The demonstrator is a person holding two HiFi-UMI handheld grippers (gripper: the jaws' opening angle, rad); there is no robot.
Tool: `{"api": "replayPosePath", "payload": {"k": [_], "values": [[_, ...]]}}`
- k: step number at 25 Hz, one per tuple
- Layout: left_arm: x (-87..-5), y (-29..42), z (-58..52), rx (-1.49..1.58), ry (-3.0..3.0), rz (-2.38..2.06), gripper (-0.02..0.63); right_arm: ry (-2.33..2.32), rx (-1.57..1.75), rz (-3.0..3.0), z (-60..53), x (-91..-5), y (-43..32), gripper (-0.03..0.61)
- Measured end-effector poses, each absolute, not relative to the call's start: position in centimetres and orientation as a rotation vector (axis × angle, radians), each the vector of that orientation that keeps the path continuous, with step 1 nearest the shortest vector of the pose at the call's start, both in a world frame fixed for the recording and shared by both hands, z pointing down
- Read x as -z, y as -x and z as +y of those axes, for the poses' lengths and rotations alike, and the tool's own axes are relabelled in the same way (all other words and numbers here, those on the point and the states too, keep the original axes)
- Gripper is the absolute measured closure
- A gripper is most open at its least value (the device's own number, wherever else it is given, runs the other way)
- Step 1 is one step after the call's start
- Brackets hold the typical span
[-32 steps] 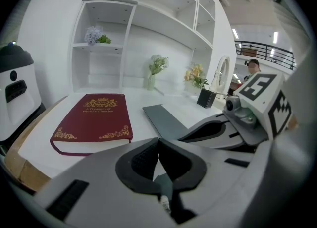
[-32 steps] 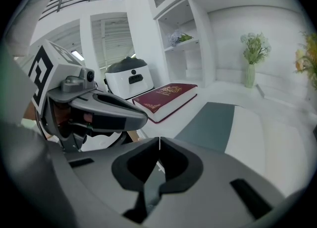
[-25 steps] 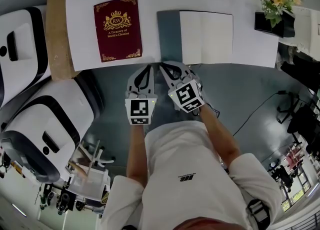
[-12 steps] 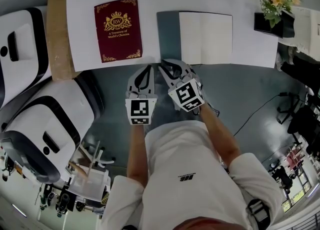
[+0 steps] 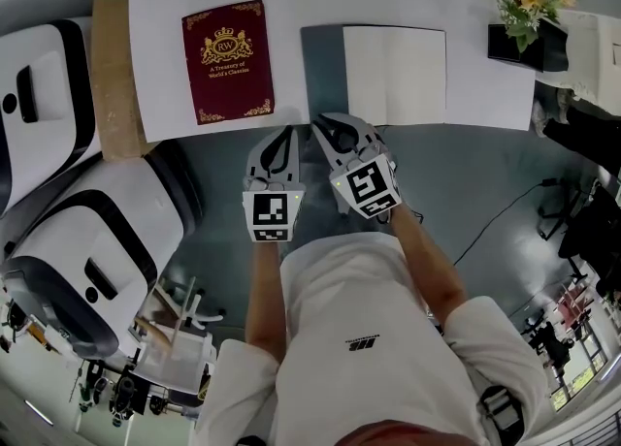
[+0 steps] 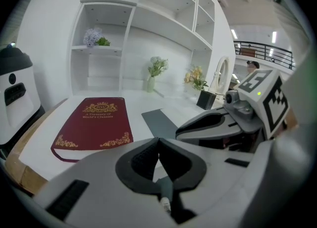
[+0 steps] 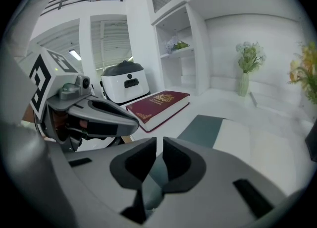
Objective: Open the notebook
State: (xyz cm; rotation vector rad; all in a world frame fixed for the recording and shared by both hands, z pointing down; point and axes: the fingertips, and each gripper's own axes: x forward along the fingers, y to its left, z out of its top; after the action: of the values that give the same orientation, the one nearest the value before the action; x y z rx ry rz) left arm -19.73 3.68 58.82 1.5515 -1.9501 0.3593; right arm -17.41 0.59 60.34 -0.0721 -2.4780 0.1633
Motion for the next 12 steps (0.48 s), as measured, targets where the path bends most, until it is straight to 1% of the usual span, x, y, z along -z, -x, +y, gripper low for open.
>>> {"api": "replayPosePath", "payload": {"k": [12], "values": [[-54.5, 19.4, 1.0, -0.337, -1.674, -1.966, 0.614, -0.126, -0.093, -2.545, -4.4, -54.3, 15.0, 0.557]]}}
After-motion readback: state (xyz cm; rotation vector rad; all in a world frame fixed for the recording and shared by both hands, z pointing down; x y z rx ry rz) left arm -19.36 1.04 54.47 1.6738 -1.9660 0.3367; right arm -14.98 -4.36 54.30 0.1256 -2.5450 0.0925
